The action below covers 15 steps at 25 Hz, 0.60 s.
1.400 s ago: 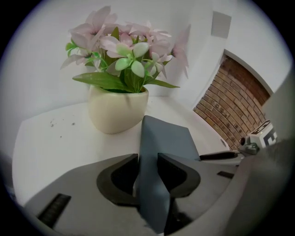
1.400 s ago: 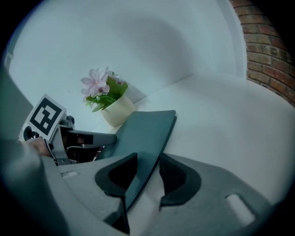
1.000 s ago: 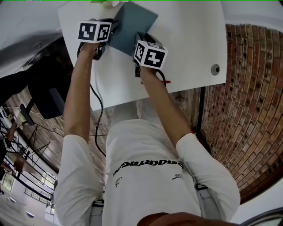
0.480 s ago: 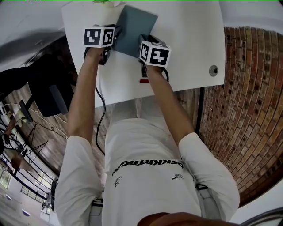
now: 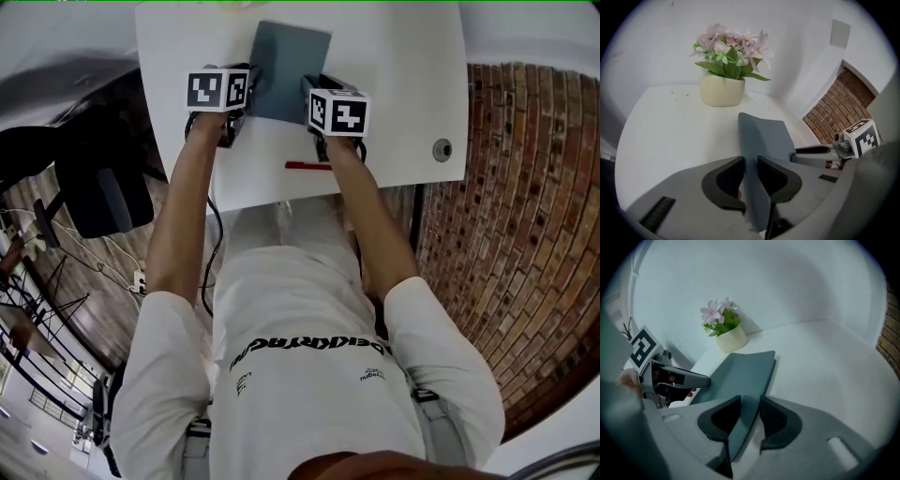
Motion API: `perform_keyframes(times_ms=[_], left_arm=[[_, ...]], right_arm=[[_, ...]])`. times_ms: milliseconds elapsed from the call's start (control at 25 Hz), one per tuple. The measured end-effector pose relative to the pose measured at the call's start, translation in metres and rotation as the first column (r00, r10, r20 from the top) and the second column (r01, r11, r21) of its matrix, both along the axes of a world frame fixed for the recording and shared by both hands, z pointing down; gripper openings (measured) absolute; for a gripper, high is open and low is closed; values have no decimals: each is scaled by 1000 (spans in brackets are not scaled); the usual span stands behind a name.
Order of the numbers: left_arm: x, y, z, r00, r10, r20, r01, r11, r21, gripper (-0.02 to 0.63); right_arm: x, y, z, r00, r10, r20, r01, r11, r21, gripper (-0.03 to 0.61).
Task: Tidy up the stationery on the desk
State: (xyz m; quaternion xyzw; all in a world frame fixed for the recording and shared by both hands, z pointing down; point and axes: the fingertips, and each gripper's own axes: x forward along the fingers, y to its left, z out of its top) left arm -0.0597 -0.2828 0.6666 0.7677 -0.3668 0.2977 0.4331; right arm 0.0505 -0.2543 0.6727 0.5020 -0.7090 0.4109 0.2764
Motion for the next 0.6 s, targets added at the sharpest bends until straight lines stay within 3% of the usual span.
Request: perform_keyframes(times_ms=[360,600], left_arm=[[10,33,-1,999,-46,-7,46,999,-15,81],[14,57,-1,997,-76,-15,75,997,-35,78]], right_arm=[[11,11,-2,983,-181,-25,182,983,37,126],[16,24,-4,975,-221,-1,221,975,27,123]])
